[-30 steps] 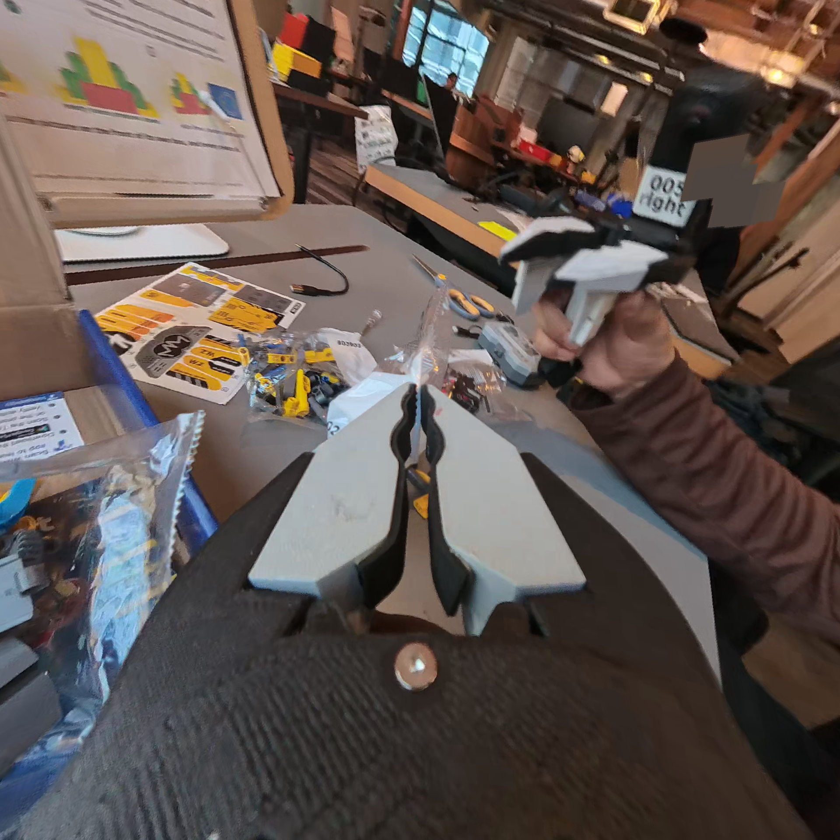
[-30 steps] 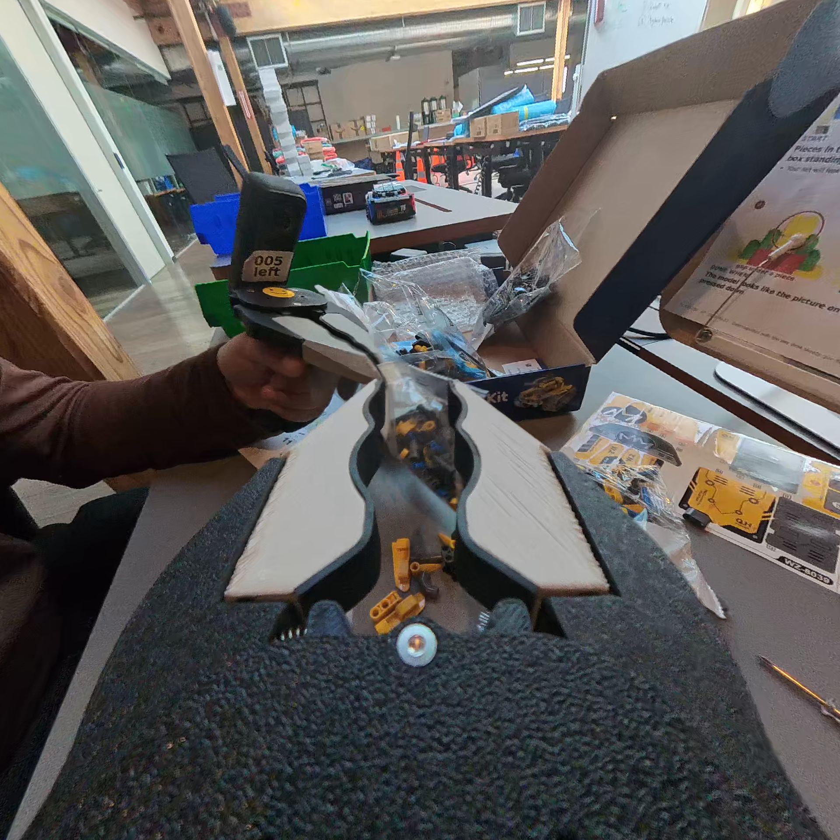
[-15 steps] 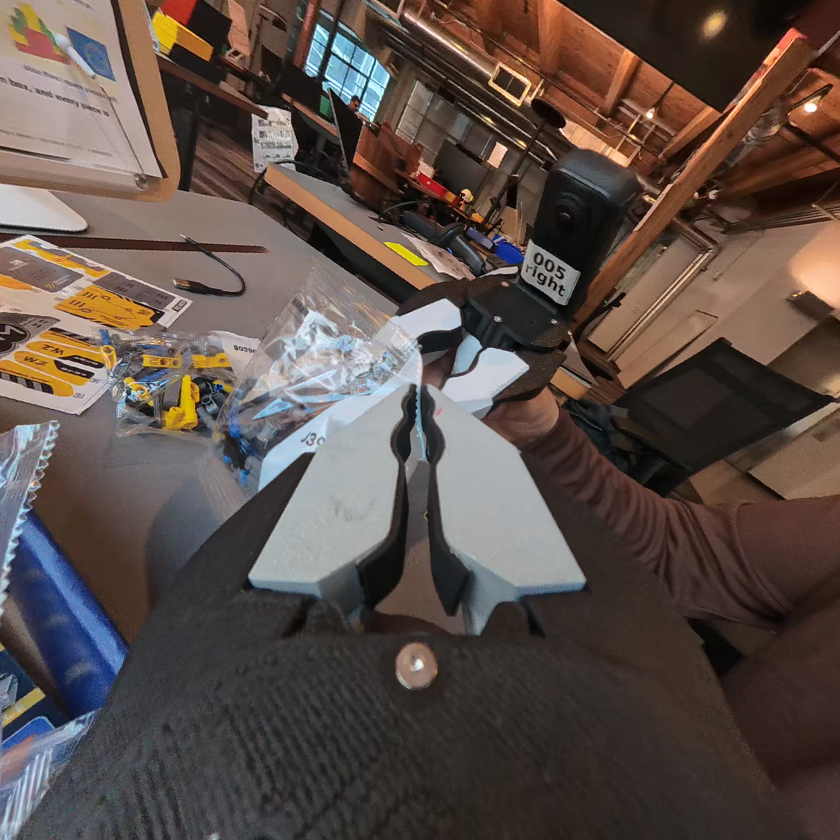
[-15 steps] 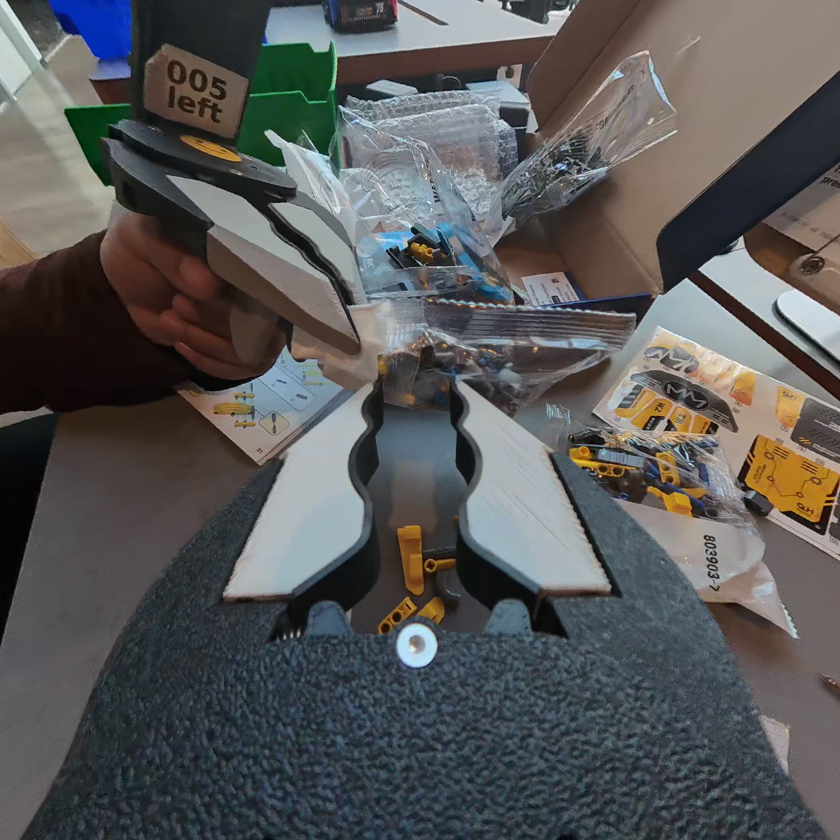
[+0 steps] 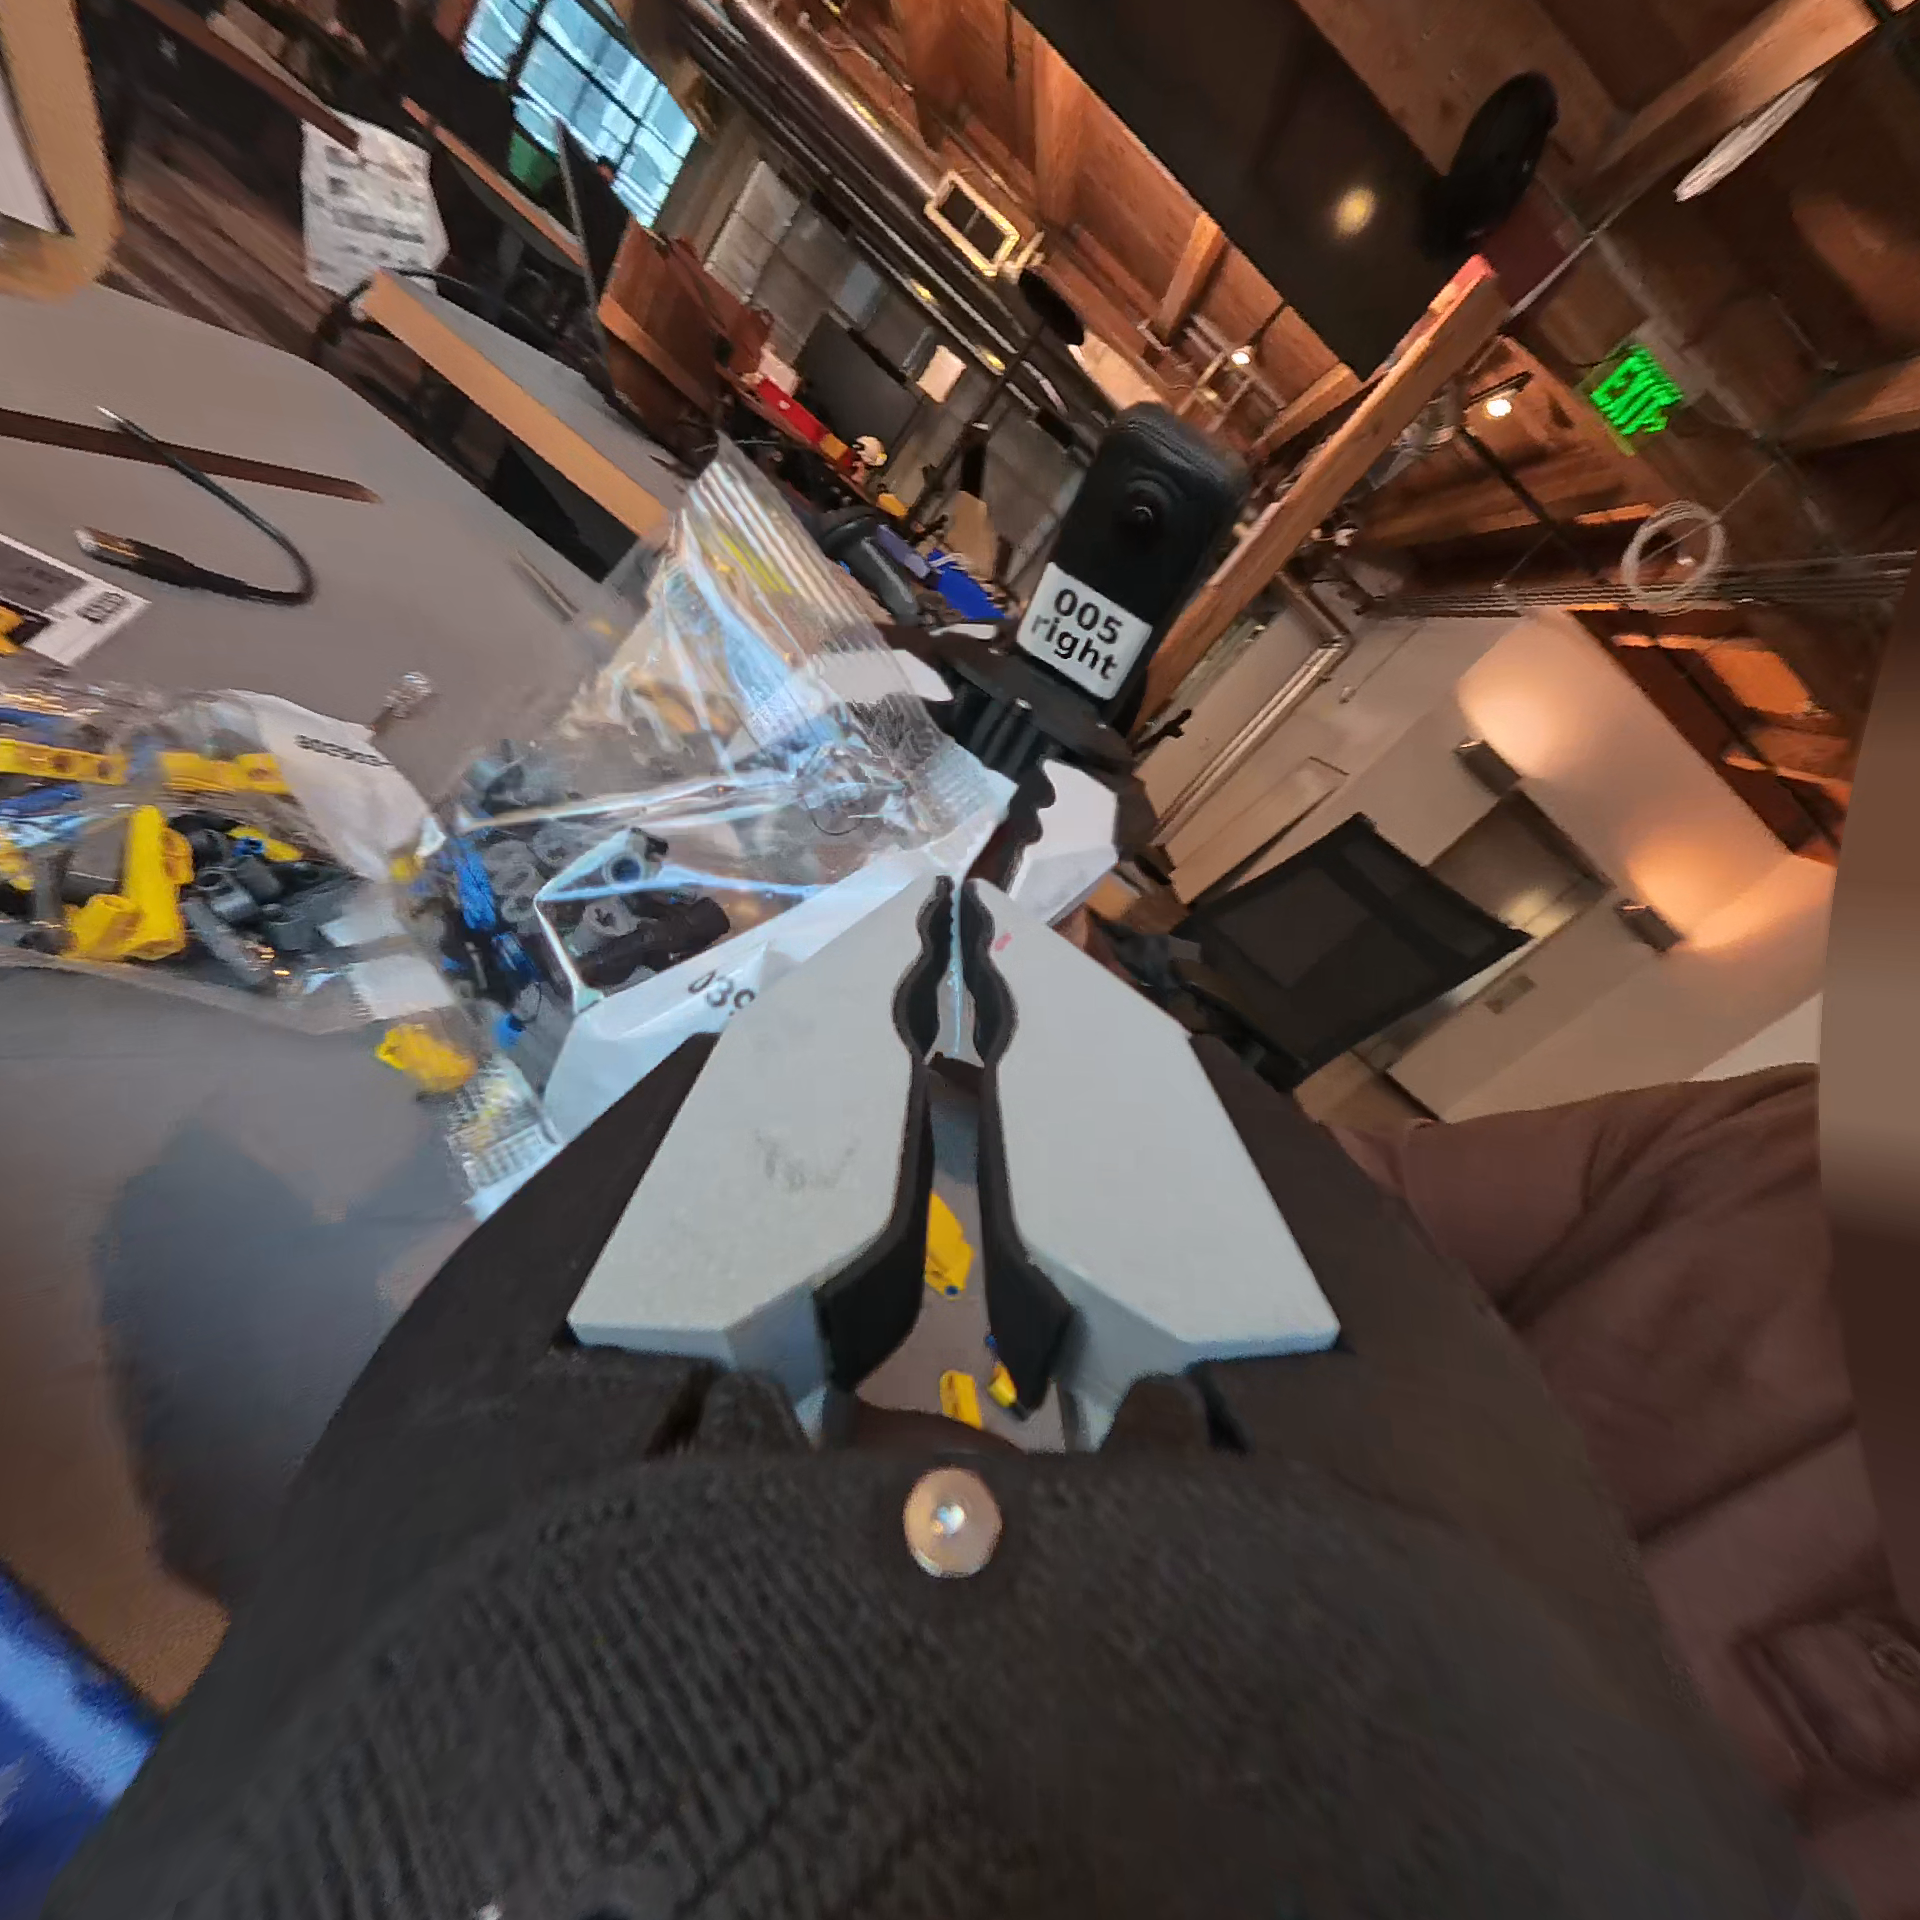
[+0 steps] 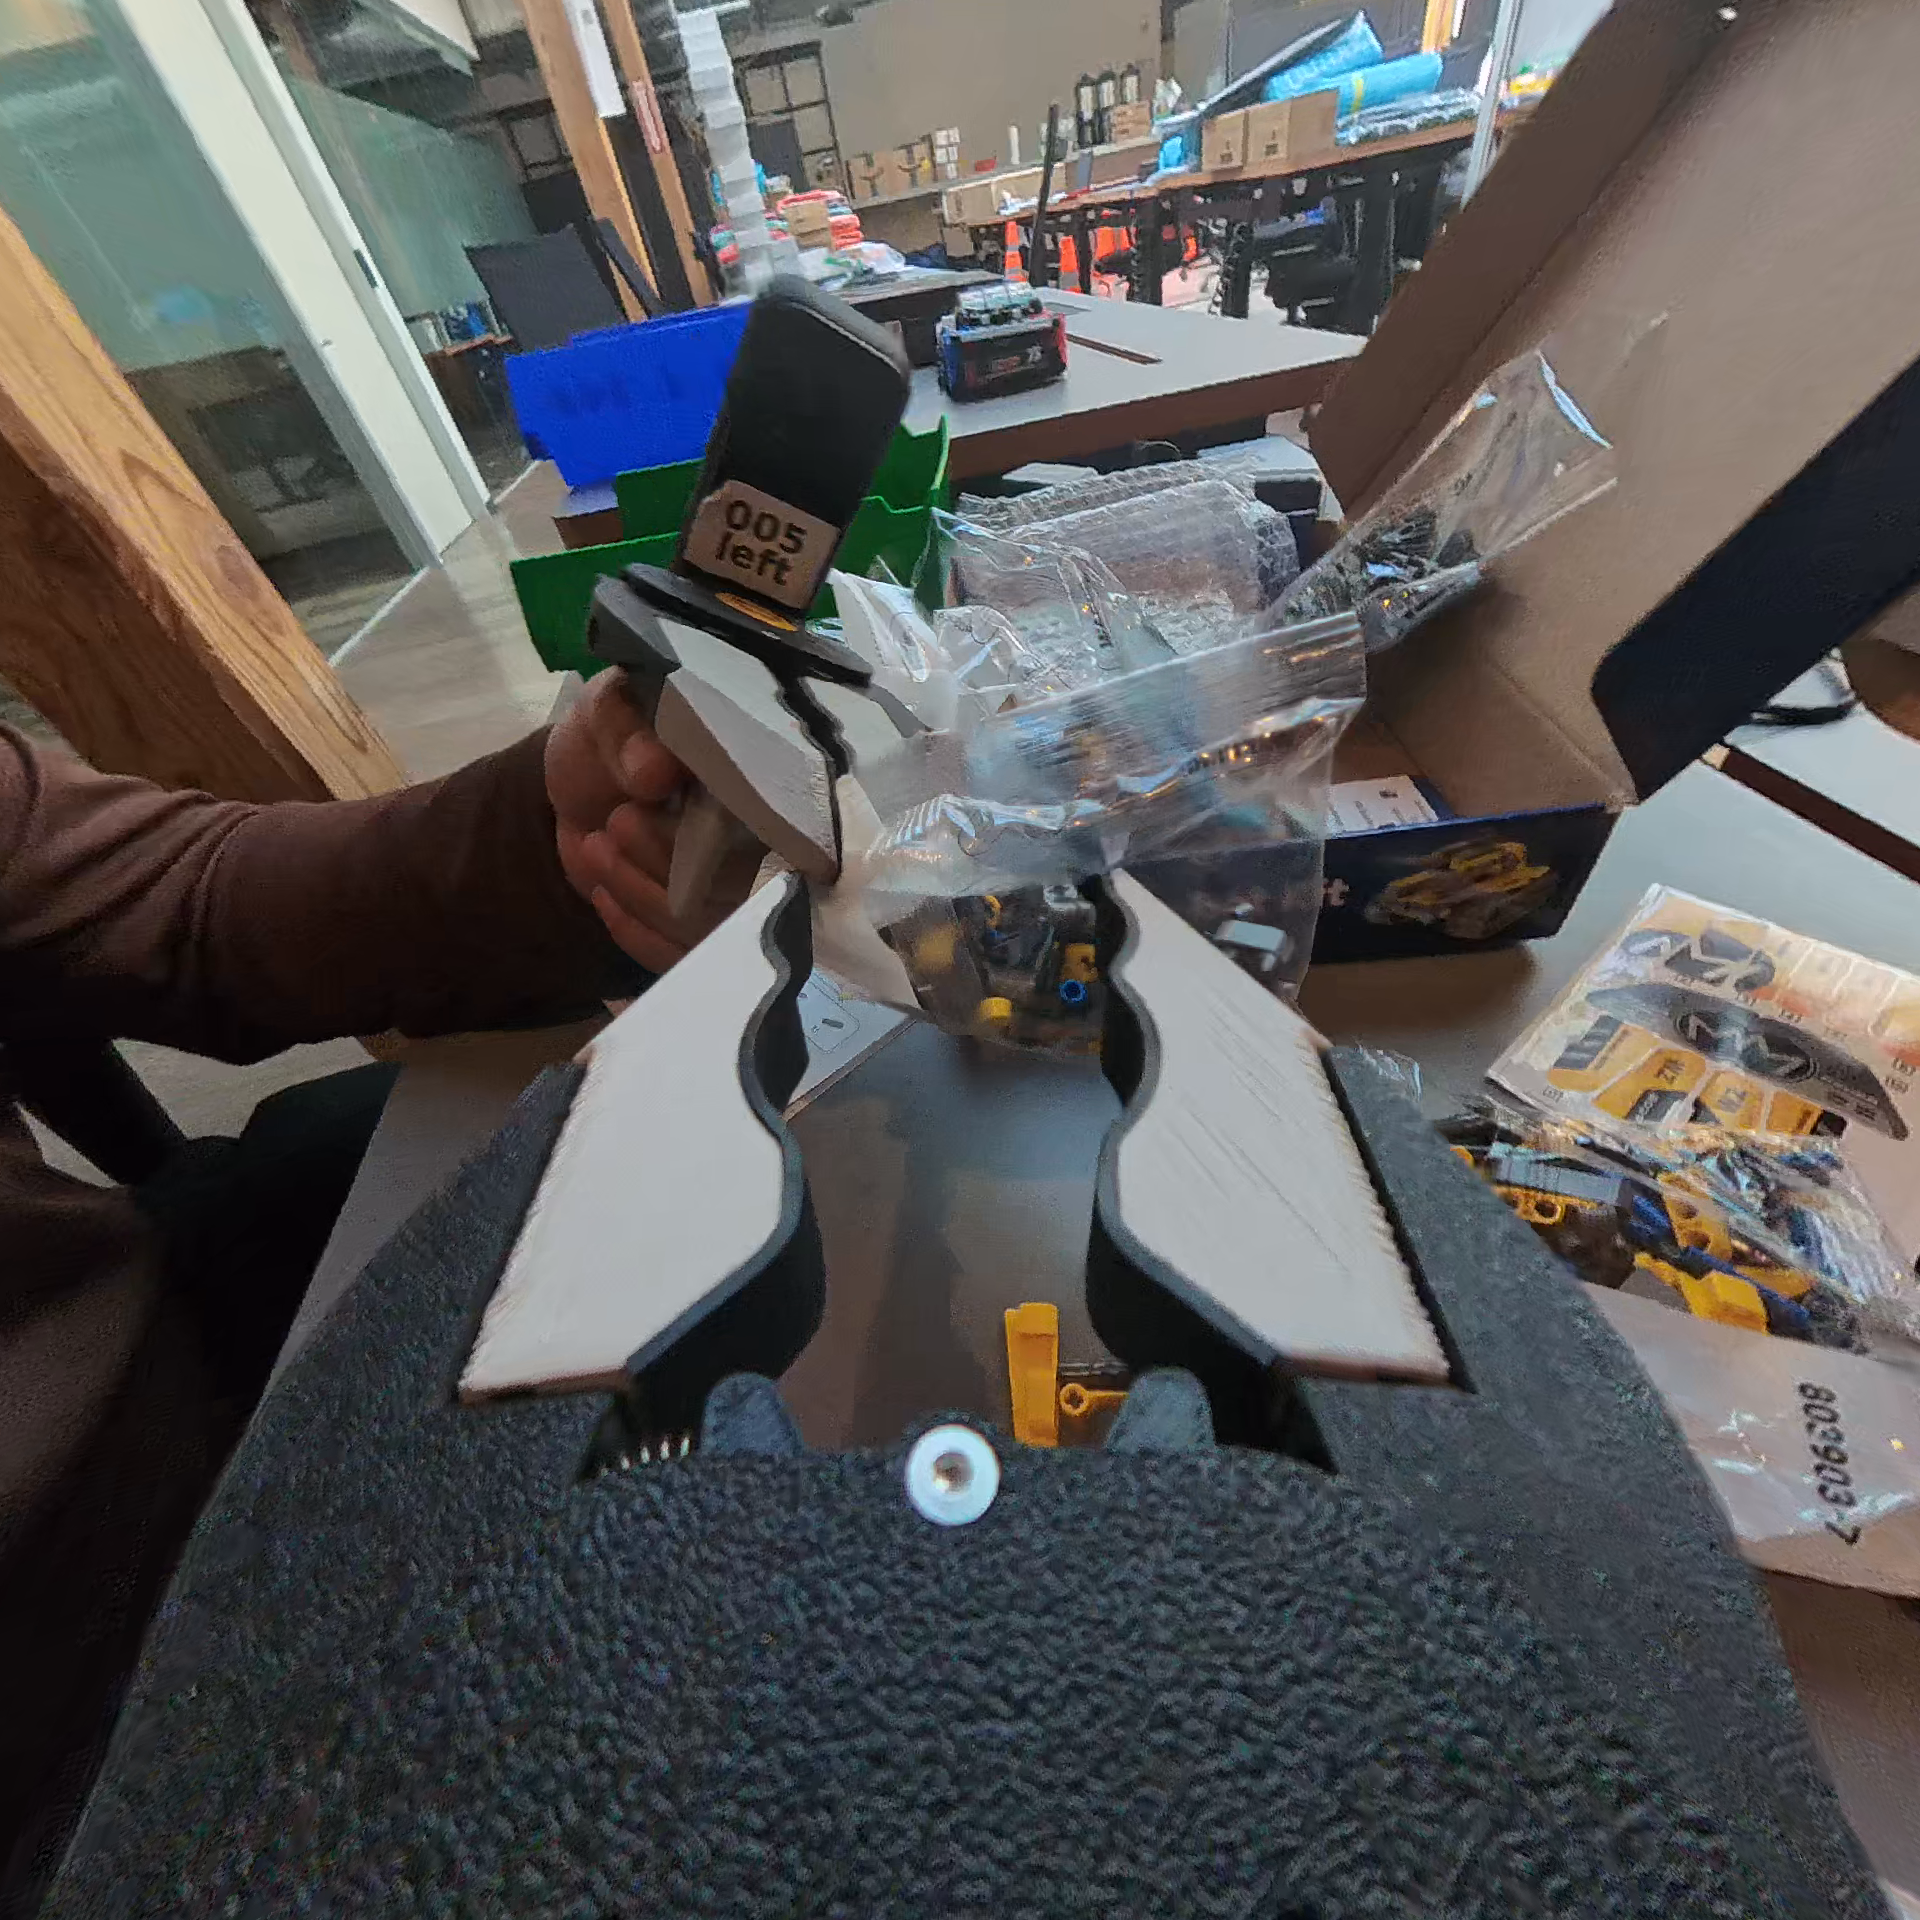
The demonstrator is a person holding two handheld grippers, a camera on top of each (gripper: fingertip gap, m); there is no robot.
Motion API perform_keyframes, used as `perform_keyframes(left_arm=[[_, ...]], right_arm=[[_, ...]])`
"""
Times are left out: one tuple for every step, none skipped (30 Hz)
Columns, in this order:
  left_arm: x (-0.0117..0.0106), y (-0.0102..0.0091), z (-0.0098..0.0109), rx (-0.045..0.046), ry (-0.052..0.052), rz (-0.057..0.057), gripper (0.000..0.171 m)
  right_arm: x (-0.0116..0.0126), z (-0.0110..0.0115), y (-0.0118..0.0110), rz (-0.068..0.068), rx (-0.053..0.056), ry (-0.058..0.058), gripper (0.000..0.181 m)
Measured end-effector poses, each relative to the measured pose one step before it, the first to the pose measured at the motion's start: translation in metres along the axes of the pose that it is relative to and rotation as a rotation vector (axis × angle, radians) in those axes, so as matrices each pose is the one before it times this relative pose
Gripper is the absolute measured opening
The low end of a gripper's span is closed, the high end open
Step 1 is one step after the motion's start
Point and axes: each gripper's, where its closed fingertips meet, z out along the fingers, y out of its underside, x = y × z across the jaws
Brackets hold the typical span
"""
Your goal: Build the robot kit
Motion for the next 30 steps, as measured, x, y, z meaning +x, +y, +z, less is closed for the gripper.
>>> perform_keyframes(left_arm=[[0.00299,0.00034,0.00078,0.00128,0.0278,-0.0241,0.0],[0.00241,0.00066,0.00068,-0.00075,0.0214,-0.0148,0.0],[0.00107,0.00091,0.00031,-0.00425,0.0108,-0.0075,0.0],[0.00008,0.00111,0.00025,-0.00717,0.001,0.0005,0.0],[-0.00057,0.00123,0.00034,-0.00728,-0.0039,0.0037,0.0],[-0.00031,0.00088,0.00052,-0.00423,-0.0011,0.0005,0.0],[0.00036,0.00059,0.00041,-0.00232,0.0037,-0.0035,0.0],[0.00075,0.0008,0.00039,-0.0036,0.0079,-0.0046,0.0],[0.00066,0.00098,0.0004,-0.00463,0.0074,-0.004,0.0],[0.00005,0.00058,0.00039,-0.00192,0.0022,-0.0013,0.0],[0.00009,0.00019,0.00022,0.00131,0.0018,-0.0008,0.0],[0.00089,0.00071,0.00036,-0.00277,0.0079,-0.0038,0.0],[0.00124,0.00101,0.00055,-0.00496,0.0102,-0.0053,0.0],[-0.00002,0.00045,0.00055,-0.00174,0.001,-0.0025,0.0],[-0.0013,-0.00005,0.00017,0.00153,-0.0101,0.003,0.0],[-0.00194,0.00068,-0.00003,-0.00463,-0.0137,0.0065,0.0],[-0.00241,0.00066,-0.00028,-0.0056,-0.0168,0.0074,0.0],[-0.00277,0.00036,-0.00039,-0.00358,-0.0178,0.0064,0.0],[-0.00289,0.0004,-0.00049,-0.00355,-0.0187,0.0051,0.0],[-0.00384,0.00028,-0.00046,-0.00422,-0.0264,0.0106,0.0],[-0.00495,-0.00024,-0.00065,-0.00089,-0.0369,0.0188,0.0],[-0.00365,-0.00071,-0.00075,0.00194,-0.03,0.0197,0.0],[-0.00075,-0.00095,-0.00091,0.00184,-0.0097,0.0089,0.0],[0.00075,0.00028,-0.00027,-0.00426,0.0029,0.001,0.0],[0.00082,-0.00048,-0.00022,0.00275,0.004,-0.0008,0.0],[0.00057,-0.00121,-0.00032,0.00791,0.0049,-0.0026,0.0],[0.00029,-0.00134,-0.00039,0.0077,0.0052,-0.0053,0.0],[-0.00017,-0.00088,-0.00015,0.00551,0.0029,-0.0028,0.0],[-0.00092,-0.00067,0.00001,0.00537,-0.0046,0.0032,0.0],[-0.00113,-0.00062,0.00018,0.00392,-0.0091,0.0084,0.0]], right_arm=[[-0.0045,-0.00148,-0.00198,-0.0352,0.0053,-0.012,0.049],[-0.00406,-0.00101,-0.00147,-0.0352,0.001,-0.0074,0.046],[-0.00122,-0.00087,-0.00053,-0.034,-0.0039,0.0085,0.045],[-0.00047,-0.0007,0.00021,-0.0234,-0.0084,0.0078,0.045],[-0.00017,-0.0006,0.00096,-0.0128,-0.0113,0.0029,0.044],[-0.0002,-0.00053,0.00103,-0.0086,-0.0081,0.0,0.044],[-0.00077,-0.00056,0.00032,-0.0094,-0.0025,-0.0024,0.043],[-0.00114,-0.00054,0.00017,-0.0096,-0.0022,-0.0044,0.042],[-0.00122,-0.00066,0.00023,-0.01,-0.005,-0.004,0.042],[-0.00067,-0.0006,0.00024,-0.0126,-0.0062,0.0005,0.041],[-0.00018,-0.00064,0.00026,-0.0124,-0.0057,0.0043,0.041],[-0.00064,-0.00092,0.0001,-0.0116,-0.0048,0.0011,0.04],[-0.00128,-0.00121,0.00001,-0.0115,-0.0053,-0.0039,0.039],[-0.00085,-0.00137,0.00028,-0.0127,-0.0065,-0.0013,0.038],[0.00034,-0.00111,0.00072,-0.0146,-0.0084,0.0072,0.037],[0.0011,-0.00069,0.00153,-0.0152,-0.0118,0.0116,0.037],[0.00143,0.00001,0.00217,-0.0157,-0.0156,0.0147,0.036],[0.00156,0.00052,0.00205,-0.0147,-0.0153,0.0163,0.036],[0.00161,0.00105,0.00205,-0.0166,-0.0168,0.0187,0.036],[0.00158,0.0011,0.00237,-0.0252,-0.0207,0.0225,0.035],[0.00169,0.00105,0.00332,-0.0381,-0.0283,0.0279,0.031],[0.00313,0.00055,0.00488,-0.0499,-0.038,0.041,0.024],[0.00368,0.0004,0.00545,-0.0527,-0.0379,0.0447,0.012],[0.00066,0.00073,0.00236,-0.0334,-0.016,0.023,0.008],[-0.00153,0.00073,-0.00134,0.0022,0.0065,-0.0017,0.006],[-0.00083,0.00057,-0.00146,0.0303,0.009,-0.0117,0.006],[0.00005,0.00013,-0.00063,0.0337,0.0085,-0.0136,0.006],[0.00082,-0.00031,-0.00023,0.0269,0.0076,-0.0076,0.006],[0.00146,-0.00063,-0.00023,0.0179,0.0066,-0.0002,0.004],[0.002,-0.00083,-0.00024,0.0128,0.0044,0.0049,0.003]])
